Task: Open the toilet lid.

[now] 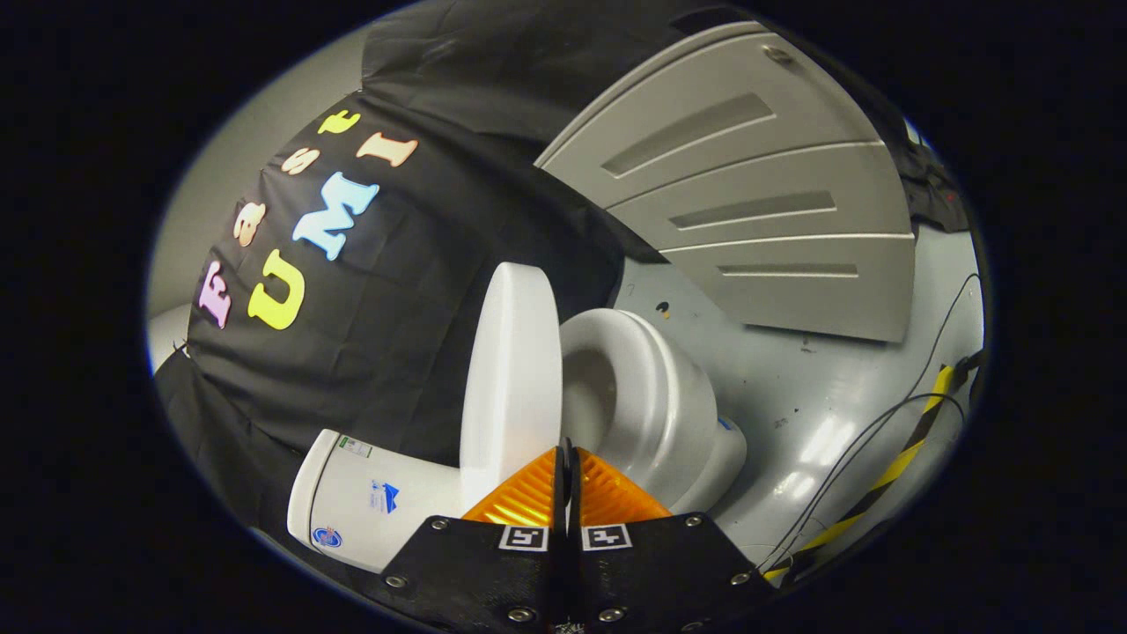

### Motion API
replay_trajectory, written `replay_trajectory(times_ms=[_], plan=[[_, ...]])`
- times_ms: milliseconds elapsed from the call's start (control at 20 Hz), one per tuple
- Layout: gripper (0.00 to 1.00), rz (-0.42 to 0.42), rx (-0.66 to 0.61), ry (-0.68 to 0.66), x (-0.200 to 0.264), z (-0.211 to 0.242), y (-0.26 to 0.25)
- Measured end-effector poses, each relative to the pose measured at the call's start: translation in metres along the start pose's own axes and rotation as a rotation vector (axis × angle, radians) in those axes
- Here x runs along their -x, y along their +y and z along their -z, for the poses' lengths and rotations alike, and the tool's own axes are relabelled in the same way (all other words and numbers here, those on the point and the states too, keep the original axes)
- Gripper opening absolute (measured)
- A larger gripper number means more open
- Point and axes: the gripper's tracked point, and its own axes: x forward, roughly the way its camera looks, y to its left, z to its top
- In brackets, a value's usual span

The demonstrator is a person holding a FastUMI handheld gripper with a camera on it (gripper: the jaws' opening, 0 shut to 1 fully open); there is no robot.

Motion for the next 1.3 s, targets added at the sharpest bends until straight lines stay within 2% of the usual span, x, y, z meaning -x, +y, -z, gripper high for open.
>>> replay_trajectory(times_ms=[150,350,800,1000,1300], plan=[[0.0,-0.048,0.052,-0.014,0.013,-0.005,0.04],[0.0,-0.046,0.163,-0.012,0.024,-0.003,0.074],[0.0,-0.09,0.274,-0.016,0.039,0.002,0.121],[0.0,-0.101,0.387,-0.017,0.044,0.01,0.145],[0.0,-0.119,0.492,-0.021,0.053,0.023,0.175]])
